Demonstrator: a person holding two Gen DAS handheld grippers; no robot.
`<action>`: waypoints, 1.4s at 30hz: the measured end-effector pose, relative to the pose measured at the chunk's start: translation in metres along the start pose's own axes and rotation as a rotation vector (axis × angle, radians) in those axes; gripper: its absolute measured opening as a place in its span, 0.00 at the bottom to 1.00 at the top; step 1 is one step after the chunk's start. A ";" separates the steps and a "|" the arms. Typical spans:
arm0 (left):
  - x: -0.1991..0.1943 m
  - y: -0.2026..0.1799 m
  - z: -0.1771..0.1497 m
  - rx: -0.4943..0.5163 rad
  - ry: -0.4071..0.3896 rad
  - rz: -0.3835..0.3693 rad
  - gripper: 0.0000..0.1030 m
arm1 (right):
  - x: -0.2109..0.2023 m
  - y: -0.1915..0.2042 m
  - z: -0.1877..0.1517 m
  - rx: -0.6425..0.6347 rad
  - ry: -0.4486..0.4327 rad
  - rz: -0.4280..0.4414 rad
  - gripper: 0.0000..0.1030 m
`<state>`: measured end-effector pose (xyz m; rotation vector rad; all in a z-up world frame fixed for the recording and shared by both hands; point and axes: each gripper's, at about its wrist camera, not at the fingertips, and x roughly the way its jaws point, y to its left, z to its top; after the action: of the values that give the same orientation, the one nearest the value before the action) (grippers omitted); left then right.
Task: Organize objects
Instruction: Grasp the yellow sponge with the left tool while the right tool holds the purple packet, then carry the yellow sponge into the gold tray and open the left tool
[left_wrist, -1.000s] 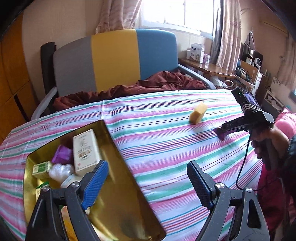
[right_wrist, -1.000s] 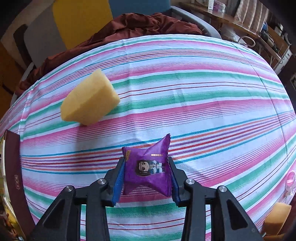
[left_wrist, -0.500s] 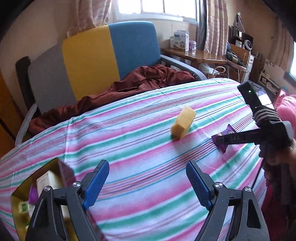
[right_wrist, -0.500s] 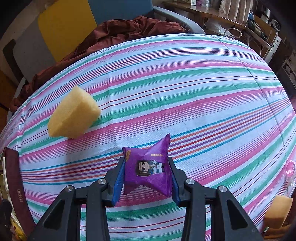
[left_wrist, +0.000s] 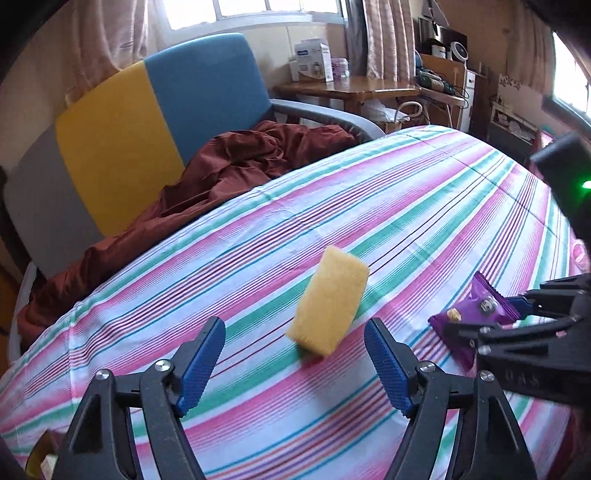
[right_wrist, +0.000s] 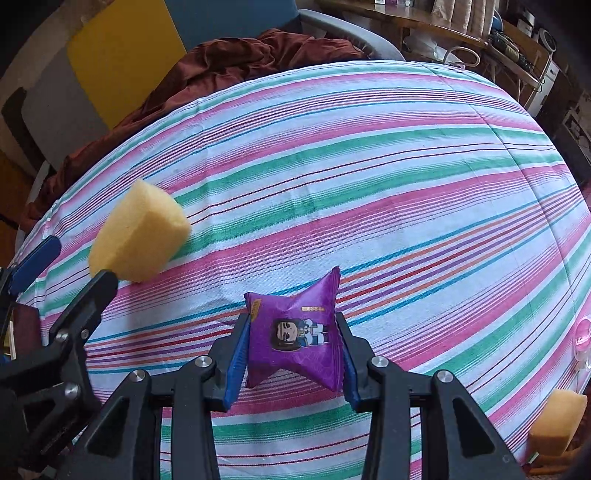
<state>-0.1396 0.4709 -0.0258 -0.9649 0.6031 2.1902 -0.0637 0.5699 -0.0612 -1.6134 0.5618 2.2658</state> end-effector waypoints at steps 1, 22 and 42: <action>0.007 -0.002 0.002 0.005 0.007 0.004 0.71 | 0.000 0.000 0.000 0.001 0.001 0.000 0.41; -0.080 0.005 -0.111 -0.274 0.092 0.012 0.35 | -0.012 0.034 0.002 -0.170 -0.009 0.287 0.41; -0.105 0.000 -0.172 -0.330 0.036 -0.003 0.39 | 0.013 0.089 -0.023 -0.436 0.121 0.364 0.46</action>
<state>-0.0064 0.3223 -0.0519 -1.1735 0.2575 2.3175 -0.0894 0.4814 -0.0682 -1.9989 0.4389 2.7156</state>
